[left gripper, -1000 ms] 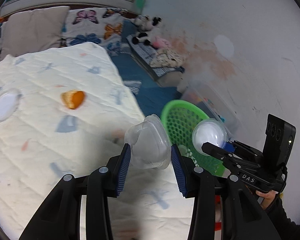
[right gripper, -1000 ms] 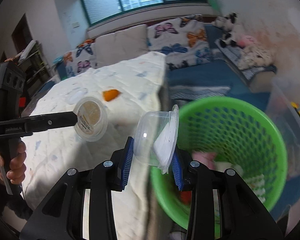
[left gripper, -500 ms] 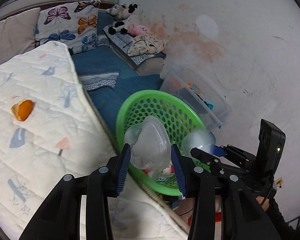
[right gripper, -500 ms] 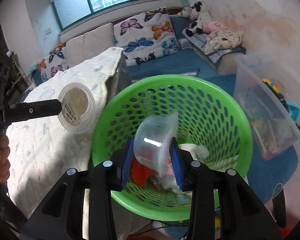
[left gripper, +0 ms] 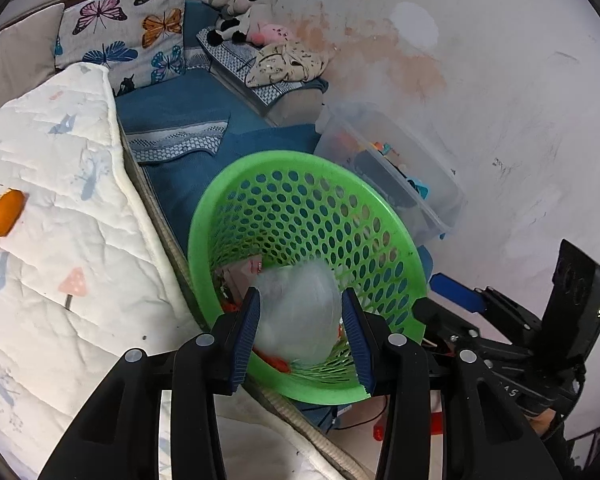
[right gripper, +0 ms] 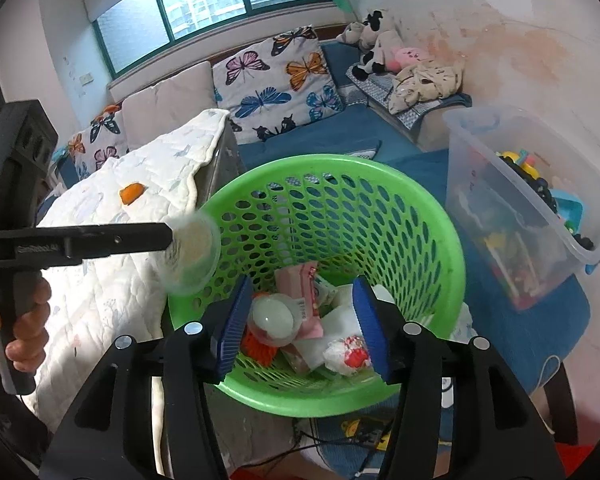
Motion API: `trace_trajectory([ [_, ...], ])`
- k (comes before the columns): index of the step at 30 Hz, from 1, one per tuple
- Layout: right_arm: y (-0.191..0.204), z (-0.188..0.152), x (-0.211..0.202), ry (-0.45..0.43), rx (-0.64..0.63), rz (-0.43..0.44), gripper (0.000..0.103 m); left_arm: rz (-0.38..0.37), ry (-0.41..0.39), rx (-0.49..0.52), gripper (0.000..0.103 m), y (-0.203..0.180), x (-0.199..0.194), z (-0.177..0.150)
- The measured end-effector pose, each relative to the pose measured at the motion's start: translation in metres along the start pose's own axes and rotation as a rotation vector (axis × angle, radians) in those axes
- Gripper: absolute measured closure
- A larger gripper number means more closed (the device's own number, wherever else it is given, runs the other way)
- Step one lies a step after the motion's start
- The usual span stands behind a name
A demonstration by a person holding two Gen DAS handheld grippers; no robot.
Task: Collect trash
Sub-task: 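Carry both clear containers over the green basket and open both grippers, then move both grippers back over the bed toward the clear lid and orange peel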
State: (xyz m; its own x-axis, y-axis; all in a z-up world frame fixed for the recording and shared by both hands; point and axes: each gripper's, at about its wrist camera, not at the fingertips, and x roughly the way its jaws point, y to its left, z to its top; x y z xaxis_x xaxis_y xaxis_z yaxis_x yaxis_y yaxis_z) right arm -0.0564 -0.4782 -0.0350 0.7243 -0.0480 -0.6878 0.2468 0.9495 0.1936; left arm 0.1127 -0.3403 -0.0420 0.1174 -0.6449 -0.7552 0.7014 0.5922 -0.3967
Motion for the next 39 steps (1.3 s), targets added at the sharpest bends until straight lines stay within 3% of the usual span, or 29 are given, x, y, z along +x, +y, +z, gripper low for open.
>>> trace_trajectory([
  [9,0.000,0.001,-0.007,-0.008,0.019,0.024,0.047,0.006,-0.002,0.009,0.051,-0.006,-0.003,-0.004],
  [18,0.031,0.006,-0.012,-0.011,-0.030,0.081,0.043,0.056,-0.053,0.003,0.046,0.013,-0.034,-0.011],
  [30,0.089,0.021,-0.021,-0.034,-0.124,0.159,0.038,0.156,-0.146,-0.072,0.035,0.063,-0.099,-0.024],
  [39,0.142,0.047,-0.016,-0.045,-0.205,0.233,0.036,0.282,-0.214,-0.161,0.025,0.119,-0.149,-0.038],
])
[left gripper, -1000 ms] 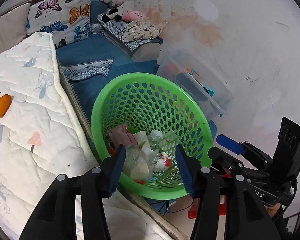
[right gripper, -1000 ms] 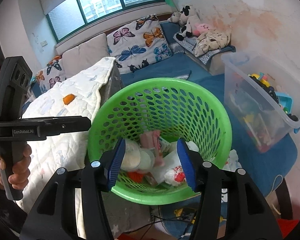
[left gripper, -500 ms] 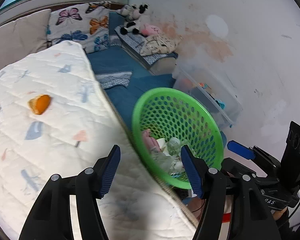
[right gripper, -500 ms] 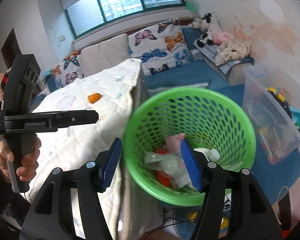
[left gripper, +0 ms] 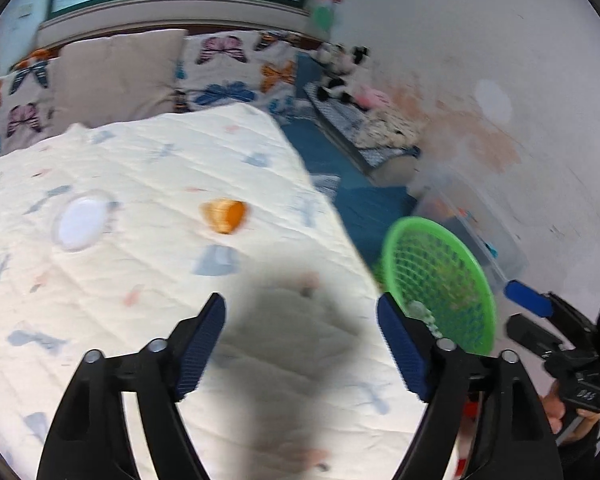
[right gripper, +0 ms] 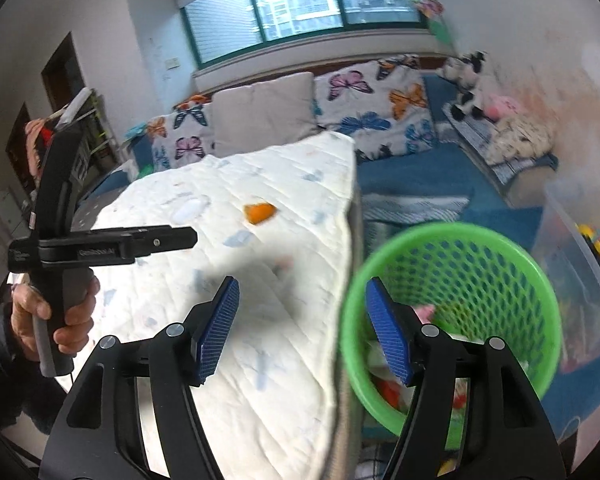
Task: Collect trash
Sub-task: 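Move both grippers back over the bed toward the clear lid and orange peel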
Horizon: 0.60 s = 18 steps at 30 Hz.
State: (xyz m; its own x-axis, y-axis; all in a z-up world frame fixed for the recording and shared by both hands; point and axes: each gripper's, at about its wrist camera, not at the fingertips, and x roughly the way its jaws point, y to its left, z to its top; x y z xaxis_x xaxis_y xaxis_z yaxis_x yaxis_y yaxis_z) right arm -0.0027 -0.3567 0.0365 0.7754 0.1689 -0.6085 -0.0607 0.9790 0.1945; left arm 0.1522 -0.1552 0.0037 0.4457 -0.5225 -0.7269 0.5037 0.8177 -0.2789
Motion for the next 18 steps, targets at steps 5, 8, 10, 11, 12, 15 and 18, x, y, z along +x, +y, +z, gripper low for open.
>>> trace_trajectory([
  [5,0.030,0.026,0.018,-0.007,-0.065,0.027,0.034,0.083,-0.036,-0.058,0.024,0.045,-0.018,0.008],
  [8,0.044,0.043,0.036,-0.001,-0.091,0.046,0.034,0.125,-0.052,-0.094,0.023,0.072,-0.030,0.014],
  [10,0.054,0.056,0.049,0.005,-0.098,0.065,0.034,0.156,-0.067,-0.124,0.023,0.091,-0.037,0.020],
  [11,0.057,0.060,0.055,0.009,-0.099,0.073,0.034,0.166,-0.073,-0.134,0.023,0.098,-0.040,0.023],
  [12,0.061,0.065,0.060,0.011,-0.099,0.078,0.034,0.179,-0.080,-0.149,0.023,0.108,-0.044,0.026],
  [15,0.073,0.081,0.083,0.016,-0.117,0.077,0.034,0.211,-0.094,-0.189,0.023,0.131,-0.050,0.033],
  [18,0.081,0.090,0.111,0.036,-0.114,0.084,0.034,0.242,-0.106,-0.229,0.023,0.154,-0.054,0.039],
])
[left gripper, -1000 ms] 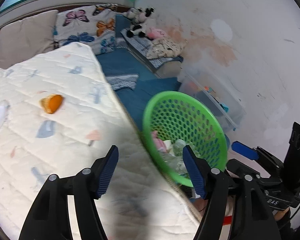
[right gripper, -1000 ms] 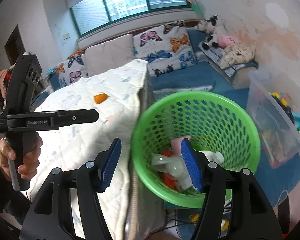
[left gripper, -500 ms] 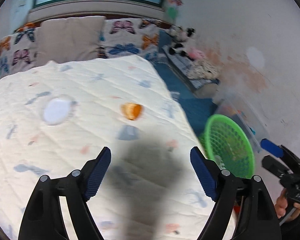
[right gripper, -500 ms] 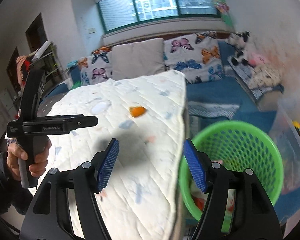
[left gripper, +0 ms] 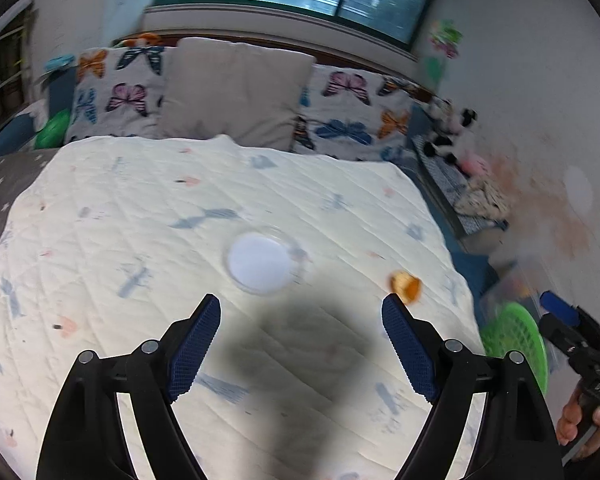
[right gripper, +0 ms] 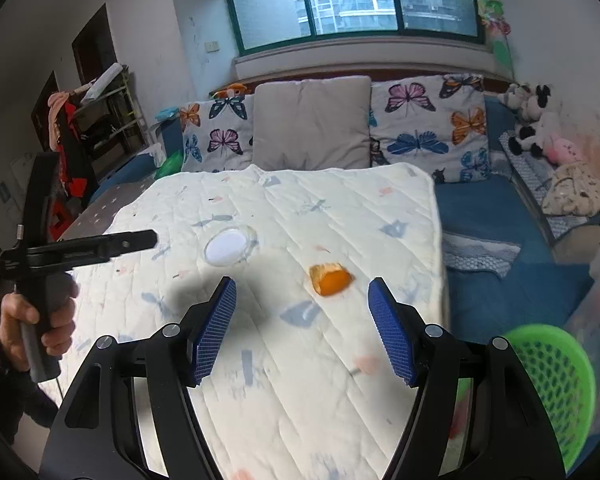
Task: Collect trash
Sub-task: 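Move both grippers back over the bed toward the clear lid and orange peel, then grasp the clear round lid with the left gripper while the right grasps the orange peel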
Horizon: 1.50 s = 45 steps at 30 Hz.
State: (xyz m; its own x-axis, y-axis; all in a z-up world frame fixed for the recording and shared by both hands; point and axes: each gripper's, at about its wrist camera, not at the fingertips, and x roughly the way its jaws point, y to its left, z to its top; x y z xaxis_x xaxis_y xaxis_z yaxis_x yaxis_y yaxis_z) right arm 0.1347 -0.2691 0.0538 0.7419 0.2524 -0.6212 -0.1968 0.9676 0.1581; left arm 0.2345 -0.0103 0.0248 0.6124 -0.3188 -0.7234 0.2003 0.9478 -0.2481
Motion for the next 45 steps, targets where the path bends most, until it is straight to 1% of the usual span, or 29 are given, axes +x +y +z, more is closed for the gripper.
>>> trace_trajectory([
  [3,0.001,0.003,0.034,0.030,0.005,-0.012,0.034,0.025,-0.002,-0.038,0.023,0.018,0.005,0.008],
  [8,-0.005,-0.004,0.090,0.105,0.029,-0.040,0.034,0.067,0.008,-0.069,0.021,0.035,0.022,0.015],
  [12,-0.013,-0.012,0.129,0.153,0.043,-0.072,0.034,0.106,0.031,-0.056,0.019,0.040,0.043,0.013],
  [15,-0.017,-0.016,0.148,0.176,0.059,-0.084,0.034,0.130,0.056,-0.041,0.018,0.041,0.063,0.010],
  [17,-0.020,-0.019,0.159,0.188,0.058,-0.104,0.034,0.147,0.073,-0.022,0.015,0.039,0.075,0.008],
  [19,-0.022,-0.022,0.166,0.195,0.052,-0.118,0.035,0.162,0.085,0.008,0.014,0.034,0.088,0.005],
  [22,-0.026,-0.025,0.175,0.206,0.058,-0.120,0.038,0.177,0.098,0.064,0.010,0.025,0.105,0.002],
  [24,-0.029,-0.026,0.180,0.208,0.063,-0.123,0.044,0.177,0.105,0.098,0.010,0.020,0.115,0.002],
  [28,-0.034,-0.026,0.182,0.197,0.074,-0.124,0.048,0.195,0.105,0.165,0.009,0.011,0.130,0.002],
  [34,-0.033,-0.024,0.185,0.195,0.062,-0.119,0.048,0.194,0.110,0.239,0.008,0.002,0.147,0.003],
  [40,-0.031,-0.024,0.186,0.190,0.051,-0.126,0.048,0.200,0.129,0.236,0.008,0.006,0.163,0.008],
  [45,-0.029,-0.024,0.186,0.189,0.038,-0.144,0.054,0.181,0.139,0.206,0.007,0.010,0.172,0.010],
])
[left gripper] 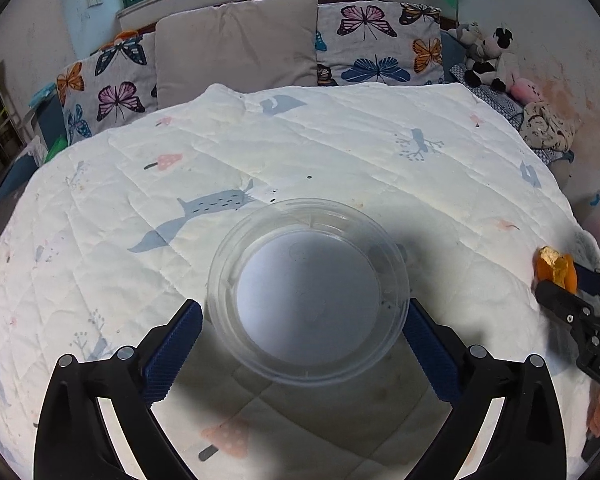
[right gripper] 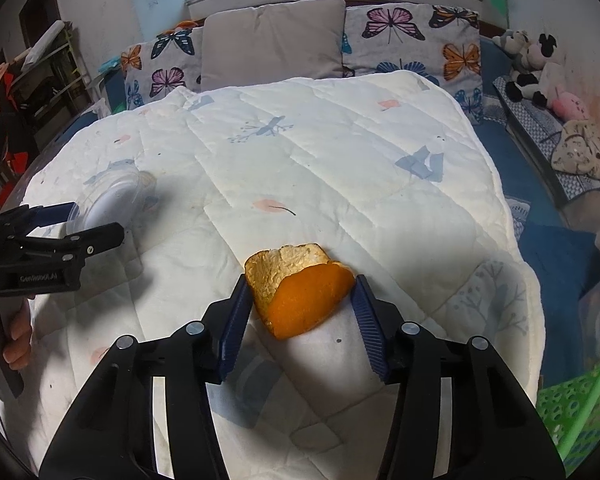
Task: Collect trash
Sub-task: 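Grasp the clear round lid with the left gripper while the right grasps the orange peel, then carry the orange peel over the basket and open the right gripper while the left carries the lid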
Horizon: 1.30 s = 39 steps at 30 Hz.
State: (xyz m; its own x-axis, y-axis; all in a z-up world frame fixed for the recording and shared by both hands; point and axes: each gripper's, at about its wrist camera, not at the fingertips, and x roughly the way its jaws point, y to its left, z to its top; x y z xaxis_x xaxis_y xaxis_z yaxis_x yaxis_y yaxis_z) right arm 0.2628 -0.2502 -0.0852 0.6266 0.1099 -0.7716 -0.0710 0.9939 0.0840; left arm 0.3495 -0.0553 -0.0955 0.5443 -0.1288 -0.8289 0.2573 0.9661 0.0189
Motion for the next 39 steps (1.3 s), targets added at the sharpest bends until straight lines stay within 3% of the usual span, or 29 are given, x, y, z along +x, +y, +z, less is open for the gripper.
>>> trace_trajectory([
  [4,-0.003,-0.001,-0.003,-0.008,0.002,0.000,0.059,-0.026,-0.001,0.000,0.008,-0.002,0.006,-0.002],
  [6,-0.005,-0.002,-0.005,-0.009,0.005,0.006,0.061,-0.034,-0.015,0.005,0.016,-0.003,0.005,-0.003],
  [13,-0.006,-0.007,-0.017,-0.014,0.012,0.022,0.065,-0.053,-0.045,0.009,0.017,-0.006,-0.012,-0.009],
  [21,-0.005,-0.021,-0.045,-0.025,0.022,0.051,0.068,-0.093,-0.068,0.014,0.017,-0.020,-0.054,-0.025],
  [39,-0.007,-0.083,-0.151,-0.104,0.019,0.067,0.069,-0.223,-0.116,0.062,0.017,-0.085,-0.146,-0.087],
])
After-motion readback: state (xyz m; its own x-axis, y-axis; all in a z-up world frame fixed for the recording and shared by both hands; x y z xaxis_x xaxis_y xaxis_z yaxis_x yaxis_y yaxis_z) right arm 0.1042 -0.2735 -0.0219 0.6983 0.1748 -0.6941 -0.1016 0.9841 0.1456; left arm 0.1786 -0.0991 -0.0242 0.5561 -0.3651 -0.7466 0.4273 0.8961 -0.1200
